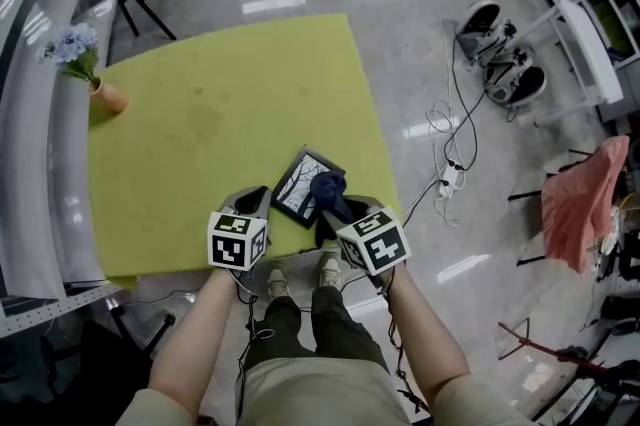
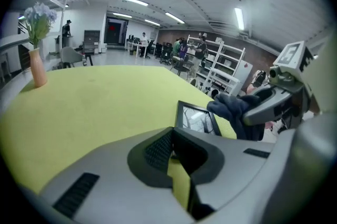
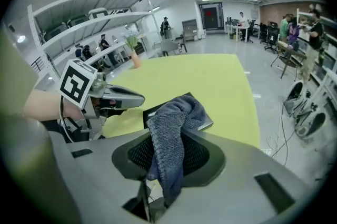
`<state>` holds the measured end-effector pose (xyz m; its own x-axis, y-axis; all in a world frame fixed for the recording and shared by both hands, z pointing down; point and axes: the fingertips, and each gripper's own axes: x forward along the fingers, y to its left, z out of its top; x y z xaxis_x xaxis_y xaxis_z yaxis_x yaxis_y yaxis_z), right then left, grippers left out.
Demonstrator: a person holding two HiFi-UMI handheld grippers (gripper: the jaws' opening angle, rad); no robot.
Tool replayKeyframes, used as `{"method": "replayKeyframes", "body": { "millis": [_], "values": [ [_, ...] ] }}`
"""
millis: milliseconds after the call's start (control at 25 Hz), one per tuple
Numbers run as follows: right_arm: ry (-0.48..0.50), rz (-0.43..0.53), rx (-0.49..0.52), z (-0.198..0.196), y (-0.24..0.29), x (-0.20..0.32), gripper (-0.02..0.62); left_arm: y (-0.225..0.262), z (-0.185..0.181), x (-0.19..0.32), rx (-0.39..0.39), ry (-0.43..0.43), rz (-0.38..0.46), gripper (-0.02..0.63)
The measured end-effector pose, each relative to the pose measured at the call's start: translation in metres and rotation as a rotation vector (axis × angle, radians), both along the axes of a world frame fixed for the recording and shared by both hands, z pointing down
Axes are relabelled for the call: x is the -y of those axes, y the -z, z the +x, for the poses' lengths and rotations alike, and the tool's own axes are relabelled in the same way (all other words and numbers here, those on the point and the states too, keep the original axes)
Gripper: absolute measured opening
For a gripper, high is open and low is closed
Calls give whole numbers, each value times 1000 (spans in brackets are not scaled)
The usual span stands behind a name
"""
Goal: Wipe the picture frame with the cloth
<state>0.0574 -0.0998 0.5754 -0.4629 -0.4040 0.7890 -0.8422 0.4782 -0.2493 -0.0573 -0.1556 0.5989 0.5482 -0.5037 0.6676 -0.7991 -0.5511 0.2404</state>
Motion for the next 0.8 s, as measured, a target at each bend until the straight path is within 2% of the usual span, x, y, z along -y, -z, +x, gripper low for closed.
{"method": "replayKeyframes", "body": {
  "millis": [160, 240, 520, 800],
  "values": [
    [-53, 102, 17, 16, 48, 5, 114, 54, -9, -1, -20, 25, 89, 8],
    [-55, 180, 1, 20, 78, 11, 114, 87, -11, 3, -26, 21, 147, 8],
    [-51, 398, 40, 16, 192, 4, 114, 206, -4, -5, -67, -17, 349, 8],
    [-130, 614, 144, 29, 302, -12, 114, 315, 0, -28, -108, -29, 538, 8]
  ]
}}
